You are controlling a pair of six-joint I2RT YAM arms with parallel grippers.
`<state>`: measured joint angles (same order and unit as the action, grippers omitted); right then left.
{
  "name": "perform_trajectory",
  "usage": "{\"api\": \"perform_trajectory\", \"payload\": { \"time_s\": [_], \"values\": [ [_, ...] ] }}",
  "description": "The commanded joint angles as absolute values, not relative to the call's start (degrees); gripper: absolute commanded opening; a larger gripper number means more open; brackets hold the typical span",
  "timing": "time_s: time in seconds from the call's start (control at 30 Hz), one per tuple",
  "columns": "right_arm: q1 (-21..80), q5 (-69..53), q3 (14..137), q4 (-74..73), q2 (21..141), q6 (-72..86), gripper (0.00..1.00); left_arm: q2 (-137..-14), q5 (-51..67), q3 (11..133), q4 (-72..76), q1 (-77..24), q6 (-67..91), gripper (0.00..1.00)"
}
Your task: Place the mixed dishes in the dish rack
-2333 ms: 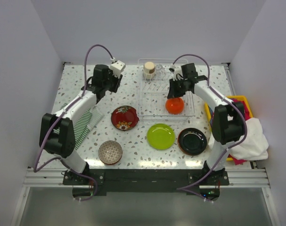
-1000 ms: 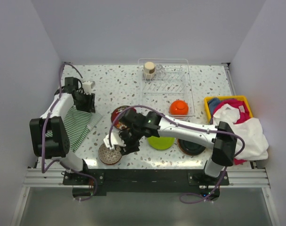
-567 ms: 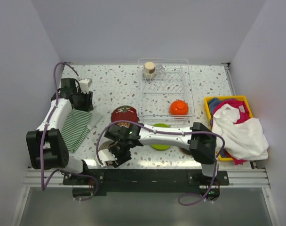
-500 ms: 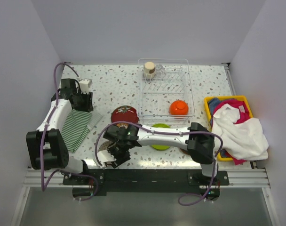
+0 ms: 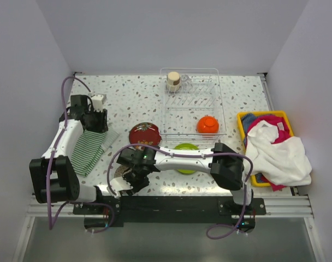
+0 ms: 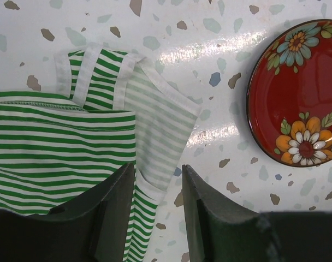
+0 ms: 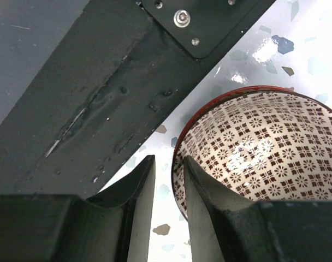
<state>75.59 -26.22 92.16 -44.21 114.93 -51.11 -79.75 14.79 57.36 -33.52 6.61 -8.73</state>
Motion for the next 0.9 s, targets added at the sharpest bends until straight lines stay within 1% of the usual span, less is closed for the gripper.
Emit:
{"api": "perform_trajectory", "payload": {
  "time_s": [0.0,0.07,0.13,0.17,0.27,0.3,0.4,0.87],
  "values": [
    [76.11,-25.14,94.74,-44.21,115.75,-49.22,0.29,-78.4,15.64,57.48,-31.55,6.59,-7.82,0.45],
    [76.03,-25.14,94.83,-43.95,115.84,-48.87,0.24,-78.31,15.91,57.57,-31.64,6.59,-7.65,0.45],
    [76.11,-24.7,94.75,-43.59,115.75,-48.08,0.23,-78.49,16.26,57.57,-31.55,6.59,-7.56,0.45],
    [76.11,-24.52,94.66,-43.51,115.66,-47.99,0.19,-78.49,16.43,57.66,-31.64,6.59,-7.56,0.45],
    [76.2,-24.08,94.22,-43.42,115.4,-47.37,0.12,-78.66,16.87,57.66,-31.55,6.59,-7.47,0.45],
    [76.11,-23.91,94.13,-43.42,115.31,-47.03,0.07,-78.75,17.05,57.66,-31.55,6.59,-7.3,0.45],
    [76.11,-23.56,94.83,-44.47,114.61,-46.32,0.0,-78.92,17.23,58.01,-31.81,6.59,-7.29,0.45],
    [76.11,-23.29,96.59,-49.74,110.13,-44.3,0.0,-79.1,19.86,56.95,-31.03,6.59,-7.03,0.45]
  ]
}}
